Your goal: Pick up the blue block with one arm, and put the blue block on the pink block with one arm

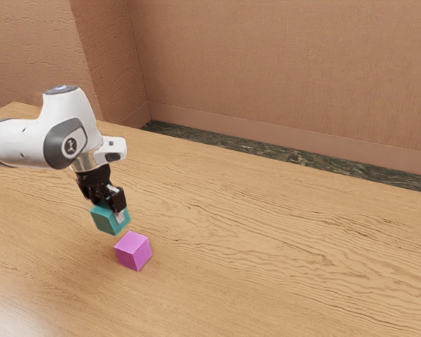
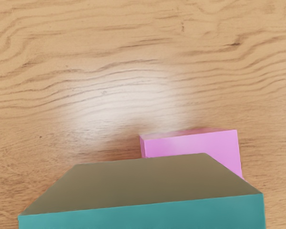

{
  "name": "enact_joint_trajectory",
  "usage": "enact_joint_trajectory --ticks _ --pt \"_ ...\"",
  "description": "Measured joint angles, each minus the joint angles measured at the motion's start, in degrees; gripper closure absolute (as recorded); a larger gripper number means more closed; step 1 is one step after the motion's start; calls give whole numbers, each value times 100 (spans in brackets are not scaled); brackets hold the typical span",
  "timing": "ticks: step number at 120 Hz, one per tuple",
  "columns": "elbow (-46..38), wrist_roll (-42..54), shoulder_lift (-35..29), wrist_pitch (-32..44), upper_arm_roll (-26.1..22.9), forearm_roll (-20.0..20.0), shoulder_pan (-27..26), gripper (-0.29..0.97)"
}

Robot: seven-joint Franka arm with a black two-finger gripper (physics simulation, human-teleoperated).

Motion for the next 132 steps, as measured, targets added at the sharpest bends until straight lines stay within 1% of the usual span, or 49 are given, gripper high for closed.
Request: enact_joint_trajectory --ticks 16,42,95,118,121,132 --pt "8 -192 33 15 -102 -3 -18 34" --pt "18 -452 191 134 -126 -6 -212 34" --pt "-102 -828 144 289 -268 -22 -91 34" --pt "-133 -937 116 300 -320 -24 -122 34" --pt "-135 -948 115 300 -322 -25 -134 34" --pt "-133 -957 115 297 -329 -54 -161 23"
